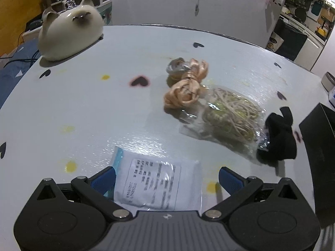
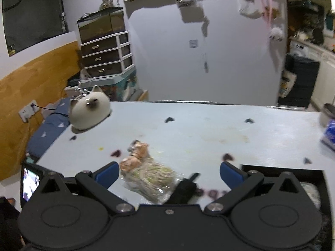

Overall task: Organize soft objects
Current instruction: 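Move both tools away from the box toward the remaining items on the table, then grasp the bag of beaded cords with the right tool while the left tool grasps the white packet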

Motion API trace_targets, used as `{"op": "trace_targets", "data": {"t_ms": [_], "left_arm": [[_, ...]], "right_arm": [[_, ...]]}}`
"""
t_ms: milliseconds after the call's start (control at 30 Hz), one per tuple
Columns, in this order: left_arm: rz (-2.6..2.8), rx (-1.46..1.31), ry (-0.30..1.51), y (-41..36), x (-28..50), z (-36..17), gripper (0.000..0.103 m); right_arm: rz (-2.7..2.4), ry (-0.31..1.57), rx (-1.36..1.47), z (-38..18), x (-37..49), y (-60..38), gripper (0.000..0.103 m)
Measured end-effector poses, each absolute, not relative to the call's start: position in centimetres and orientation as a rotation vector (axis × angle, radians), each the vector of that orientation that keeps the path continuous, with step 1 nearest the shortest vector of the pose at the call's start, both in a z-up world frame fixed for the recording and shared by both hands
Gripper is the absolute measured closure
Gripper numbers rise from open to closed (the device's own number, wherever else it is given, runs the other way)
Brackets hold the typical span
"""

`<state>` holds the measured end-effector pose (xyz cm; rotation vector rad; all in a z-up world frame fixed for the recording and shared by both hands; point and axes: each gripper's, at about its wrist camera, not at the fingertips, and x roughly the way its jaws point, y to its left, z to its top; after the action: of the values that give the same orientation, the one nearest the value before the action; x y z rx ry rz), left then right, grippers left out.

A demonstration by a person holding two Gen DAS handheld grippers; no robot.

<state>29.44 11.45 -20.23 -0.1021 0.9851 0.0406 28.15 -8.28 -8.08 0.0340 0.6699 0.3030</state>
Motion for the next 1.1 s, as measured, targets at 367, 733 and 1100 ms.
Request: {"op": "trace_targets", "data": {"t_ms": [367,733,1100], "left_arm": [[-0.032,-0.116,0.968,15.0,29.5,-20.1,0.0],[-0.31,0.045,1.006,17.0,29.9,-20.3,0.0],[-0.237,0.131,1.087,14.3,29.9,-20.5,0.0]], "right_arm": [[0.594,0.827,-0.16,-11.8,37.1,-3.6,0.0],[0.717,1.004,-0.191,-17.6,43.4,-0.9,0.0],[0.893,1.157,-0.278,-18.3,42.3,0.6,0.0]]}}
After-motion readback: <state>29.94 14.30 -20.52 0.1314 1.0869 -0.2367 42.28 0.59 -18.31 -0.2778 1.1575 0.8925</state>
